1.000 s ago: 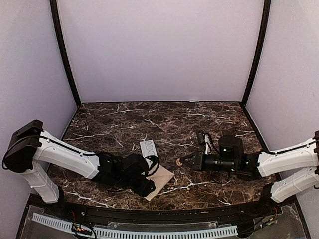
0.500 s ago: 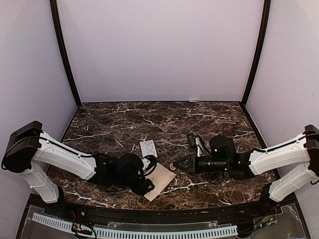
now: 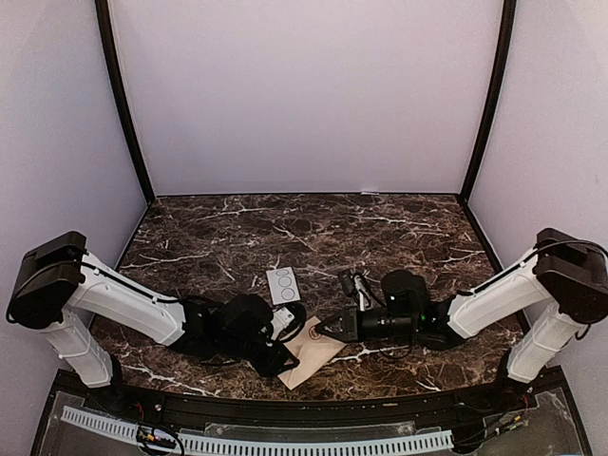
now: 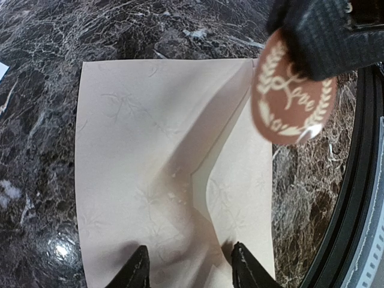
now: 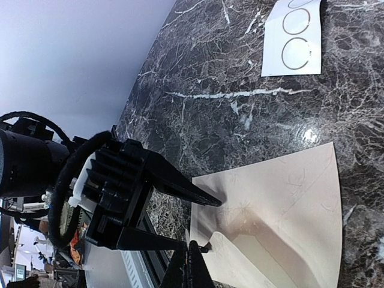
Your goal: Place the letter into the envelope and seal it
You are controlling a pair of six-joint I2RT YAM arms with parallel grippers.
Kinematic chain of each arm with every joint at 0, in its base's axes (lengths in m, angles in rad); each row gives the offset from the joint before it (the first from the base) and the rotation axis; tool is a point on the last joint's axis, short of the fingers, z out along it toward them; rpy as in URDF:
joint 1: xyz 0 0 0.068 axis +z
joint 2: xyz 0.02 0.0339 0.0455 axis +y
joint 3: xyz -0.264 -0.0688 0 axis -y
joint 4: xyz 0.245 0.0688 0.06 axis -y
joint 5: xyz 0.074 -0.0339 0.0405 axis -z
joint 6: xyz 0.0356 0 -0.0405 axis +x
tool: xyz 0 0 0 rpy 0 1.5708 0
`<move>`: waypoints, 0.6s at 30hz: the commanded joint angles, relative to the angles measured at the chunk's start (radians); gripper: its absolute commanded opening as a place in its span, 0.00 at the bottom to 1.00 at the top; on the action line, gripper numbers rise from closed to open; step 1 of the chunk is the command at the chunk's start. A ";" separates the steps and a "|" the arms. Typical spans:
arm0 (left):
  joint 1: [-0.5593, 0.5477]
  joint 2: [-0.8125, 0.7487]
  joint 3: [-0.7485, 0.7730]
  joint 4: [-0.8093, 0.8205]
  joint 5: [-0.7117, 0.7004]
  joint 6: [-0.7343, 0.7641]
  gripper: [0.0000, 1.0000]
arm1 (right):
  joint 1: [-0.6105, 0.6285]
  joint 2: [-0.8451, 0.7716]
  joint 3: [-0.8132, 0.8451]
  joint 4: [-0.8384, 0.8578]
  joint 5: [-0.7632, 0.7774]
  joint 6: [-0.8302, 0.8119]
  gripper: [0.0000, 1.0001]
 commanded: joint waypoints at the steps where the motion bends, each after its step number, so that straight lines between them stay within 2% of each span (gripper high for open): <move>1: -0.004 0.037 -0.027 -0.090 0.057 0.033 0.44 | 0.013 0.081 0.017 0.198 -0.051 0.051 0.00; 5: -0.004 0.031 -0.043 -0.059 0.063 0.048 0.43 | 0.014 0.159 0.025 0.298 -0.087 0.090 0.00; 18: -0.004 0.075 0.000 -0.060 0.067 0.101 0.42 | 0.027 0.250 -0.014 0.390 -0.065 0.190 0.00</move>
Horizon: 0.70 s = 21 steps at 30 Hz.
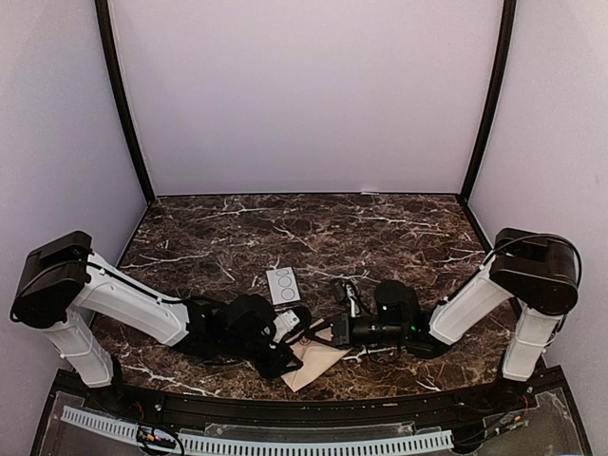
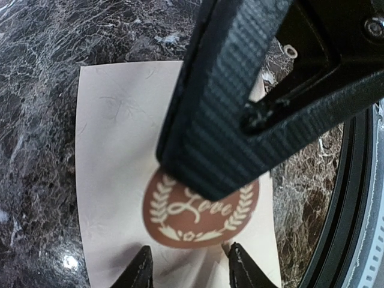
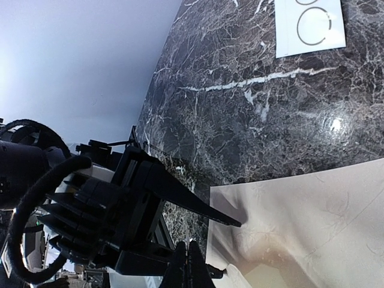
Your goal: Place the letter into the envelope and seal it
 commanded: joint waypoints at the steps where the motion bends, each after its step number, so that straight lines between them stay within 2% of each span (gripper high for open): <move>1: -0.004 0.052 -0.004 -0.100 0.027 0.026 0.42 | 0.020 0.037 -0.022 0.102 -0.001 0.055 0.00; 9: -0.004 0.052 0.000 -0.083 -0.007 0.040 0.41 | 0.031 0.006 -0.084 0.117 0.043 0.096 0.00; 16: -0.019 0.037 0.010 -0.009 -0.089 0.230 0.43 | 0.031 -0.164 -0.180 0.031 0.162 0.086 0.00; 21: -0.050 0.035 0.033 0.007 -0.162 0.365 0.45 | 0.032 -0.301 -0.187 -0.130 0.233 0.020 0.00</move>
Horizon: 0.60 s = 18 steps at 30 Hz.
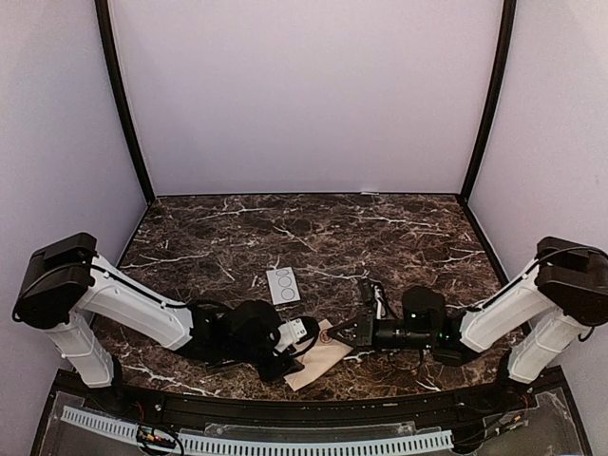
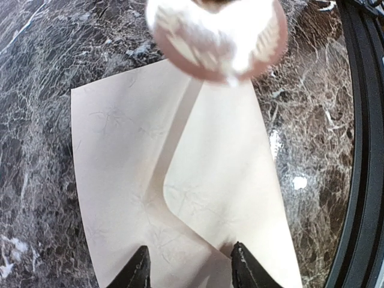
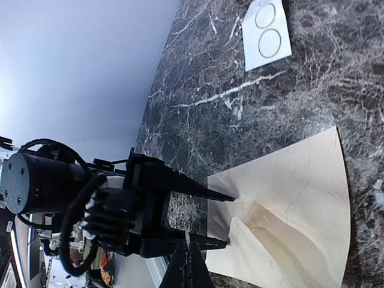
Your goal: Place the letter into the envelope and seal it
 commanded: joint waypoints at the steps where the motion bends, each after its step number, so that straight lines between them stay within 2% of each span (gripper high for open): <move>1: -0.016 0.016 0.031 -0.016 -0.083 0.153 0.45 | 0.009 -0.110 -0.011 -0.130 0.100 -0.067 0.00; 5: -0.016 0.019 0.052 -0.024 -0.095 0.153 0.47 | -0.002 -0.193 -0.019 -0.215 0.124 -0.104 0.00; 7: -0.014 0.019 0.078 -0.052 -0.098 0.108 0.52 | -0.007 -0.227 -0.028 -0.239 0.130 -0.117 0.00; 10: -0.008 0.016 0.135 -0.075 -0.014 -0.019 0.66 | -0.008 -0.276 -0.028 -0.292 0.146 -0.139 0.00; 12: -0.006 0.031 0.187 -0.103 0.026 -0.088 0.71 | -0.009 -0.312 -0.032 -0.320 0.160 -0.145 0.00; 18: 0.004 0.088 0.304 -0.158 0.065 -0.185 0.78 | -0.011 -0.415 -0.037 -0.396 0.223 -0.160 0.00</move>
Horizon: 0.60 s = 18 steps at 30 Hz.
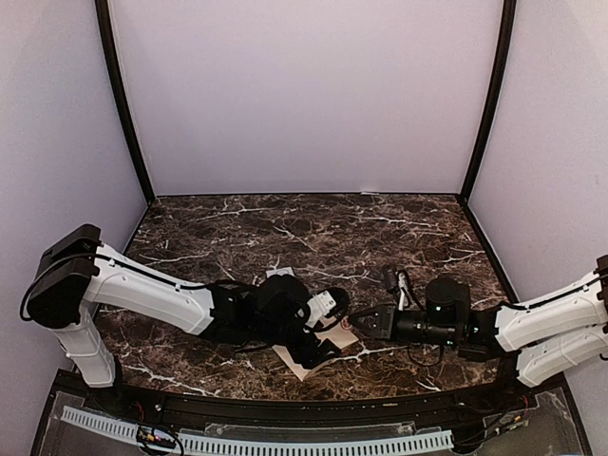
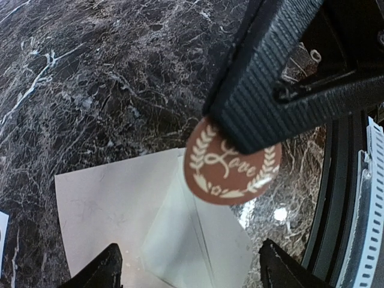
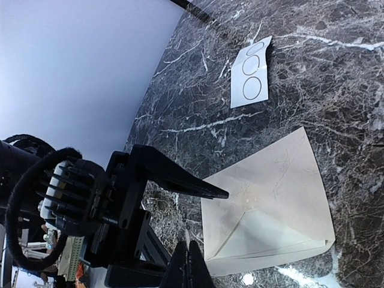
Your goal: Place the letter into the envelope and seal it
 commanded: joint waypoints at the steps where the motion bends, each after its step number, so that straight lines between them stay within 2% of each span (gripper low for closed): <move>1: 0.010 0.047 0.070 -0.069 0.046 -0.095 0.79 | -0.004 -0.079 -0.009 -0.067 0.073 -0.034 0.00; 5: 0.010 0.109 0.162 -0.156 0.009 -0.079 0.81 | -0.011 -0.137 -0.015 -0.110 0.111 -0.042 0.00; 14: 0.004 0.183 0.245 -0.220 -0.014 -0.064 0.85 | -0.034 -0.235 -0.057 -0.160 0.153 -0.030 0.00; 18: -0.007 0.226 0.305 -0.278 -0.098 -0.065 0.85 | -0.040 -0.253 -0.056 -0.172 0.157 -0.033 0.00</move>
